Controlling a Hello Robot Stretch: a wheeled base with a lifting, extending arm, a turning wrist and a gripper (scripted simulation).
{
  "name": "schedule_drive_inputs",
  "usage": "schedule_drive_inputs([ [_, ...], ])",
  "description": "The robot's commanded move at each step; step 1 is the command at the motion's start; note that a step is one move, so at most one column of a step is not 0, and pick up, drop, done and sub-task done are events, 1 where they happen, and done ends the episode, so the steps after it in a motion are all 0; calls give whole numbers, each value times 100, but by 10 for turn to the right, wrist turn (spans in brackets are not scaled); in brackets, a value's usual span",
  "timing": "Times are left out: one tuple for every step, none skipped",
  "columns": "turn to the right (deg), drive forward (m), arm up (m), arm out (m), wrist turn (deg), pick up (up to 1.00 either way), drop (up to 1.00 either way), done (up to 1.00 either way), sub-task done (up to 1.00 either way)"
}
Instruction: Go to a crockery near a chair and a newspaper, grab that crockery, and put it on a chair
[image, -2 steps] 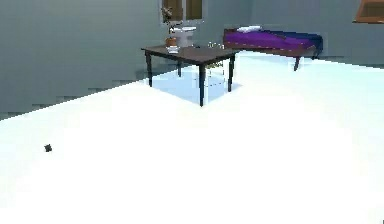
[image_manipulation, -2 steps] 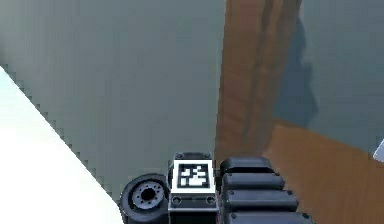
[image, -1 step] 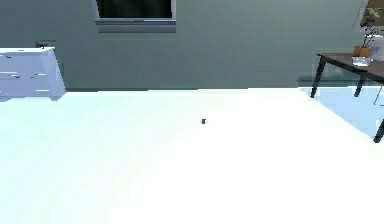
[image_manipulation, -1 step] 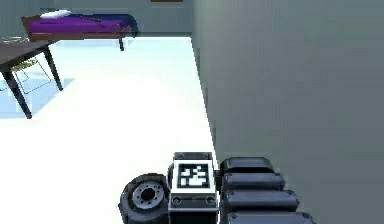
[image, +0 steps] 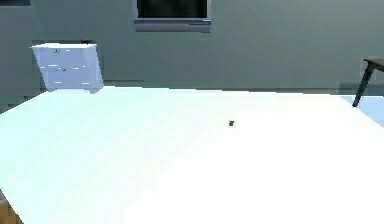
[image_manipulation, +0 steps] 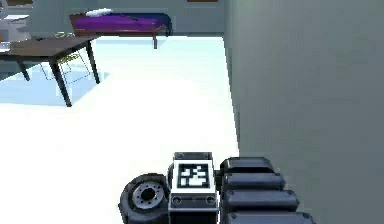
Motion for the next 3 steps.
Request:
schedule_drive_inputs([
  [0,5,0,0,0,0,0,0,0],
  [450,0,0,0,0,0,0,0,0],
  [300,0,0,0,0,0,0,0,0],
])
